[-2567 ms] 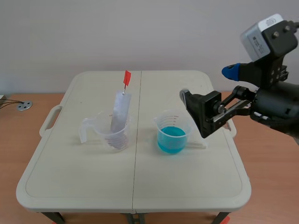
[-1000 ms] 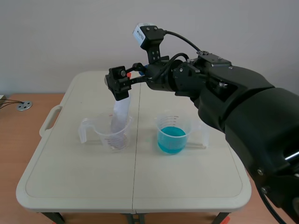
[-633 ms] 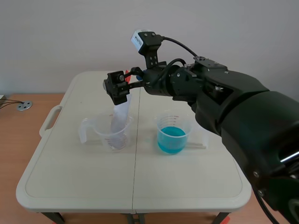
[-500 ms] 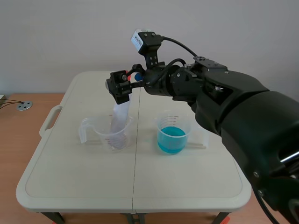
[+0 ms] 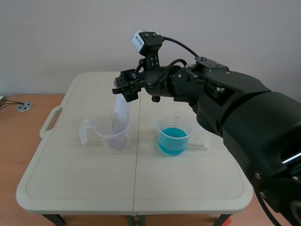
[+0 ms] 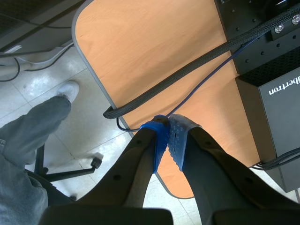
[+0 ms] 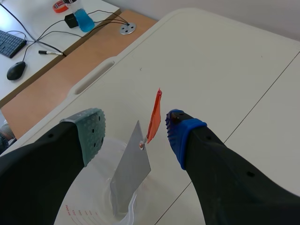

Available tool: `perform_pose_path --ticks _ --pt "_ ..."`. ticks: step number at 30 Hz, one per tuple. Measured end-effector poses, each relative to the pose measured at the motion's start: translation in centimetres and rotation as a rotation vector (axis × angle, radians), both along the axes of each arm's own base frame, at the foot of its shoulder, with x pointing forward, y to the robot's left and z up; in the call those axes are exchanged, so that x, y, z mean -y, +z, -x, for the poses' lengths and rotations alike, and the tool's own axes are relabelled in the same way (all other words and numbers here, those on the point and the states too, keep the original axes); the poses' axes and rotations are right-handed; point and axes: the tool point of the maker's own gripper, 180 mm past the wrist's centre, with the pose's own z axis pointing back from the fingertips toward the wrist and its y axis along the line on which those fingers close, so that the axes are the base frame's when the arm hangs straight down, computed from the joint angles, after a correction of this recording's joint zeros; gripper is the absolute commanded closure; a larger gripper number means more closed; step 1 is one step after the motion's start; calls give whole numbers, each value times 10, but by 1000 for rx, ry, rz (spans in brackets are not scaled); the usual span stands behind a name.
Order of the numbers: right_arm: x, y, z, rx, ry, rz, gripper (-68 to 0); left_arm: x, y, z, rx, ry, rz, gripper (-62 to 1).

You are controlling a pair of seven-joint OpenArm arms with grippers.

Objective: Hold the metal plate by the orange handle, dip it into the blue solution, take it out and point at it, then put the plate back in the beaker on the left.
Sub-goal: 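Lift the metal plate out of the left beaker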

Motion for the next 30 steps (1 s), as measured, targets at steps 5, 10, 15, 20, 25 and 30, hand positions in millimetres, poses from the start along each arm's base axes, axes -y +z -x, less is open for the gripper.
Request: perform_pose_path --ticks 5,10,15,20,25,30 --pt "0 0 0 0 0 0 -196 0 0 0 0 0 0 -18" --pt "0 0 0 1 0 -1 -133 0 0 0 0 0 0 -18" --pt "0 0 0 1 0 -1 -13 0 0 0 0 0 0 -18" --pt "-1 1 0 4 4 -5 -13 0 0 0 0 0 0 -18" --pt "-15 13 15 40 120 -65 -13 0 0 0 0 0 0 -18" --pt "-20 26 20 80 156 -124 -13 0 0 0 0 0 0 -18"
